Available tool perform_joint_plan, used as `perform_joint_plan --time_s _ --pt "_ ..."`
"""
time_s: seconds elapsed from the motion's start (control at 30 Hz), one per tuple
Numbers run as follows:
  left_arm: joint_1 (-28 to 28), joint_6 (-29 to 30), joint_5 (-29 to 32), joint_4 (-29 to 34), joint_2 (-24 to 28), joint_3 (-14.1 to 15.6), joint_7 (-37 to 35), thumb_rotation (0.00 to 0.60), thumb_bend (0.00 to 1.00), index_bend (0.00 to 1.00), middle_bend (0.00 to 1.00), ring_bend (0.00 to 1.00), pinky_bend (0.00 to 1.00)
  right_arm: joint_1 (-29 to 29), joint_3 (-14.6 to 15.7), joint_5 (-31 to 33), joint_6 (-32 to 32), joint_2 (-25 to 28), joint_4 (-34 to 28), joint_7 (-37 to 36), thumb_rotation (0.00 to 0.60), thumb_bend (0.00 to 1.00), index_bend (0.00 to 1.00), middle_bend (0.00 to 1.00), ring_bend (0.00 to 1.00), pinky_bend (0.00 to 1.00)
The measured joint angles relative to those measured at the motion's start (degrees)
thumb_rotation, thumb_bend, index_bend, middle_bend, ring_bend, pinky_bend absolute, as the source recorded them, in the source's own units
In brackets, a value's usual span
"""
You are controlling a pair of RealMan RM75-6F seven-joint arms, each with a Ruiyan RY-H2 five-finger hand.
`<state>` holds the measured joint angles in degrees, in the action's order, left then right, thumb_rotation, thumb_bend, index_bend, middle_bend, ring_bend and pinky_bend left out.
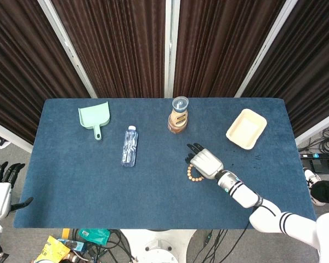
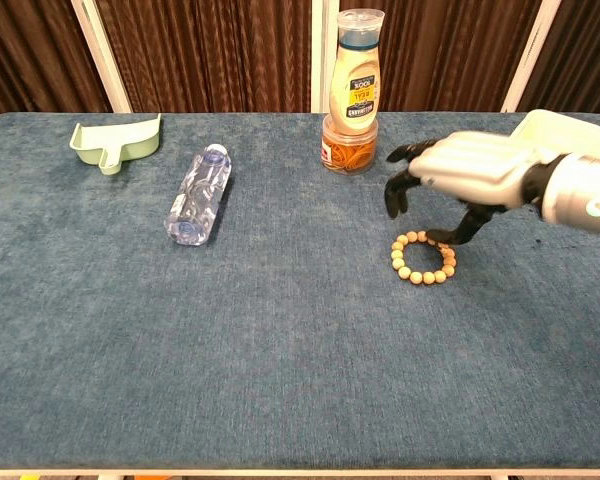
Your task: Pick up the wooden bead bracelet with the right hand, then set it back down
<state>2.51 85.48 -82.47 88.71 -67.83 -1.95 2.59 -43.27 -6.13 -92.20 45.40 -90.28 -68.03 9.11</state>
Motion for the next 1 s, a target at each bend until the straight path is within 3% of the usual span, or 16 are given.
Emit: perform_joint_plan --time_s 0.3,0.57,1.0 --pt "0.1 -0.8 0.2 -0.8 -0.3 0.0 -1.2 0.6 0.0 0.14 0.13 0.0 0.0 -1.3 3.3 -3.6 4.7 -6.3 10.0 0.7 0.6 0.28 0.41 0.36 0.05 0.13" --pt "0.1 -1.5 0.5 -1.5 -0.6 0.0 -2.3 0.6 0.0 0.14 0.13 0.0 0.0 -1.4 5.7 -5.7 9.4 -10.9 17.7 -2.9 0.6 0.24 0.43 0.36 0.05 0.13" --pt "0.1 -2.3 0.6 -3.1 -1.2 0.1 -4.3 0.6 0.0 0.14 0.13 0.0 0.0 -1.0 7.8 -6.3 12.9 -16.1 25.7 -7.0 0.6 0.24 0.49 0.38 0.07 0.13"
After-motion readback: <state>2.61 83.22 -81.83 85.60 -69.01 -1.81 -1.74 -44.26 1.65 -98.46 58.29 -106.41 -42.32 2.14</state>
